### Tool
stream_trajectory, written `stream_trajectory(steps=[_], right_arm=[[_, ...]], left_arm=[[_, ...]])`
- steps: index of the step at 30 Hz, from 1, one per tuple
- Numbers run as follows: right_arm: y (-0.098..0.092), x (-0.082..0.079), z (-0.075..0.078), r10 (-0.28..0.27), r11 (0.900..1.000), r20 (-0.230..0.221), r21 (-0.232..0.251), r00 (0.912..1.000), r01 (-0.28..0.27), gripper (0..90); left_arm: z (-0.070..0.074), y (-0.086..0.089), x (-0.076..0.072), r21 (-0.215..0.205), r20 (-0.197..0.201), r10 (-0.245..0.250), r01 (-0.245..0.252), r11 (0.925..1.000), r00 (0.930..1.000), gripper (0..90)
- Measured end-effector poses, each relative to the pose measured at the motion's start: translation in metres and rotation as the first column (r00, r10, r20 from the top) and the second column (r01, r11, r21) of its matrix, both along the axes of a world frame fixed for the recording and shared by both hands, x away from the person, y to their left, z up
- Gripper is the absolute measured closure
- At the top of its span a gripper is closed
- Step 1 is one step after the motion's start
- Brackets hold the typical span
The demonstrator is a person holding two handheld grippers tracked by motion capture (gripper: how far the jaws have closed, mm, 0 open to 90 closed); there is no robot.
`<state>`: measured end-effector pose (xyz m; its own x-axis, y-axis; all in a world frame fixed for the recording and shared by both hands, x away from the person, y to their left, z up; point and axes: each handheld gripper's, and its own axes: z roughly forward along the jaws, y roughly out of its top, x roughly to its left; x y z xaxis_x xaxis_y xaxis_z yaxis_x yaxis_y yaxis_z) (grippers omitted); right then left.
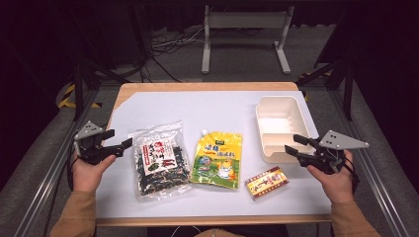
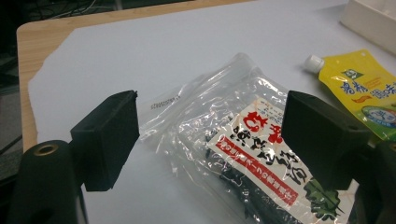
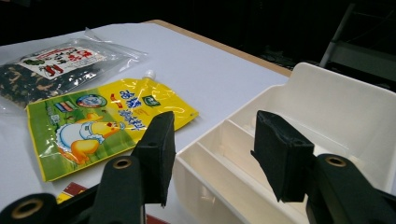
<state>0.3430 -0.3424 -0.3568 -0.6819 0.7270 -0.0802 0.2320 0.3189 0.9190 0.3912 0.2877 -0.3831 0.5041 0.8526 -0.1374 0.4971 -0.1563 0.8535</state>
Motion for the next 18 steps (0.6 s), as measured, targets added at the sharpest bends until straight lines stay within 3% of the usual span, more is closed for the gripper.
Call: stream_trajectory(steps=[3, 18], right_arm=[[0.0, -0.003, -0.001, -0.001, 1.0, -0.002, -0.003, 1.0, 0.001, 48.0], [-0.007, -0.015, -0.008, -0.028, 1.0, -0.025, 0.012, 0.9993, 0.028, 46.7]], left_arm=[[0.0, 0.002, 0.006, -0.027, -0.01, 0.002, -0.003, 0.9996, 1.0, 20.5], [-0.008, 0.003, 0.029, -0.022, -0.008, 0.028, -0.028, 0.9994, 0.9996, 22.6]])
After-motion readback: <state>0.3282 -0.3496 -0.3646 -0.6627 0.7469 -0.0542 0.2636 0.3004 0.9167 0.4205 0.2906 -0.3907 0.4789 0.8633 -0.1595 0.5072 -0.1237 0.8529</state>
